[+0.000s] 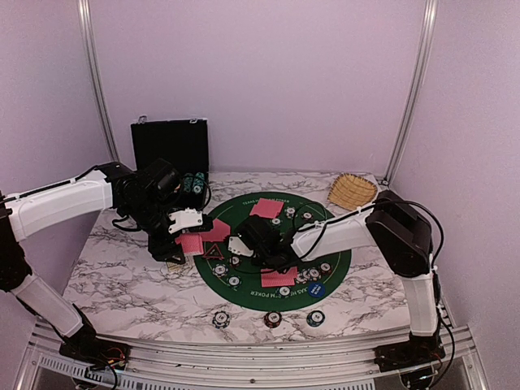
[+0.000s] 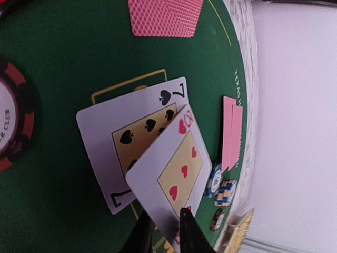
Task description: Distribute texas hold em gaming equipment
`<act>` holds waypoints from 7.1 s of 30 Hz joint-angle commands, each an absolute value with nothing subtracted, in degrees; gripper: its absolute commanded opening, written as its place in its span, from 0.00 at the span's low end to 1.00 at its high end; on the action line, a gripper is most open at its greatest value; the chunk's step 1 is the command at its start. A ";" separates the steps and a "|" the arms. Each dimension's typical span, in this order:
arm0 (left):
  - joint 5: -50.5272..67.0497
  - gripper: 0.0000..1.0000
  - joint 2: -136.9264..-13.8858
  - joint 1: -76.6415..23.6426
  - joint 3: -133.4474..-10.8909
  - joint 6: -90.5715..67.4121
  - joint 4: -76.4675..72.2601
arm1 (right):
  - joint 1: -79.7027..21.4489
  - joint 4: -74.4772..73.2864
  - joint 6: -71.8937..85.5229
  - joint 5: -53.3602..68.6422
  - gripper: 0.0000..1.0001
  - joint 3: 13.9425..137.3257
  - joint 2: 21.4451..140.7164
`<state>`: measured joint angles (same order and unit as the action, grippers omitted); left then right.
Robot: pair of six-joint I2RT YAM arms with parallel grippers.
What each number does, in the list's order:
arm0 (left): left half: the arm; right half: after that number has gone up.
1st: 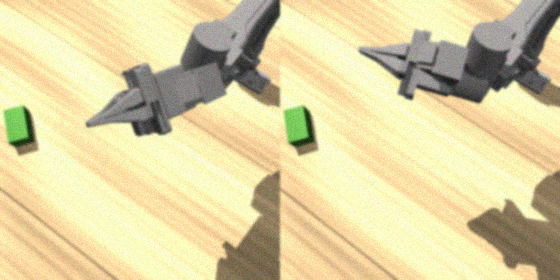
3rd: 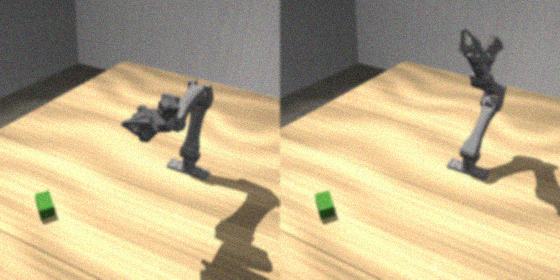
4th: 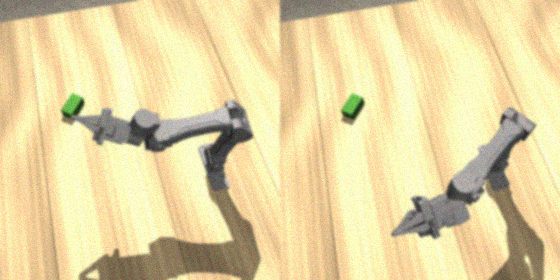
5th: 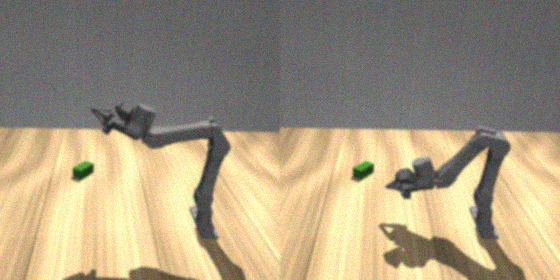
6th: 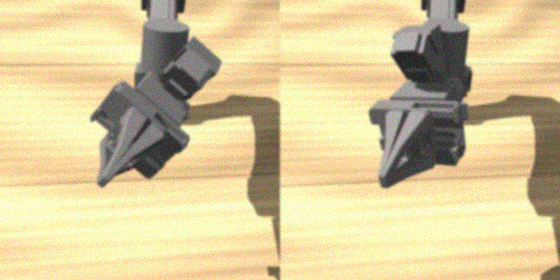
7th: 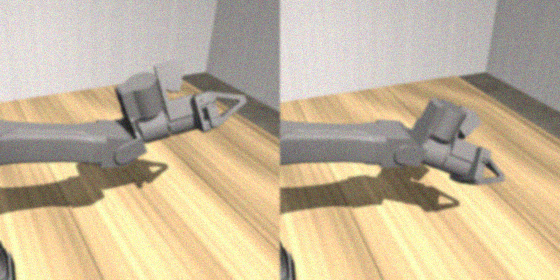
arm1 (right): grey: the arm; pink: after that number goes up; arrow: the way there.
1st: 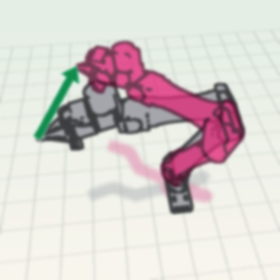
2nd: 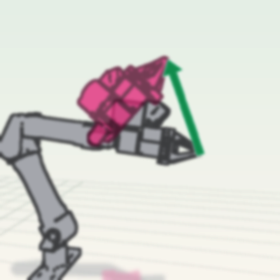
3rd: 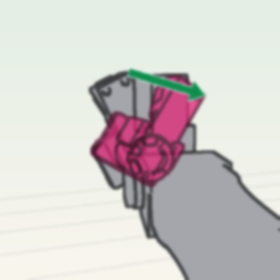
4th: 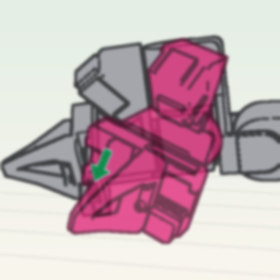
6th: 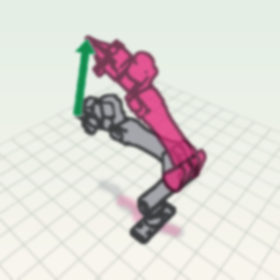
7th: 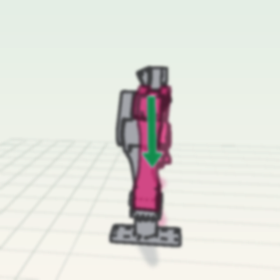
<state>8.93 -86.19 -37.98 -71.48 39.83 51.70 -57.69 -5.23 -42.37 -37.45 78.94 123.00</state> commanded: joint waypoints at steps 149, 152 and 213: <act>10.11 0.01 -85.43 -37.83 -74.76 38.85 52.73 | -49.57 20.97 63.93 45.04 0.45 79.21 115.82; 9.94 0.01 -85.43 -37.83 -74.71 38.93 52.78 | -49.49 20.47 63.72 45.23 0.37 78.82 114.85; 8.83 0.01 -86.17 -37.79 -73.23 38.52 52.73 | -51.91 -17.75 -20.93 -33.06 0.00 86.13 110.99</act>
<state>8.49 -86.96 -37.98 -73.63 38.54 52.16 -50.57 -25.26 -8.86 -22.39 88.44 110.59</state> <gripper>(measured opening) 0.663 0.006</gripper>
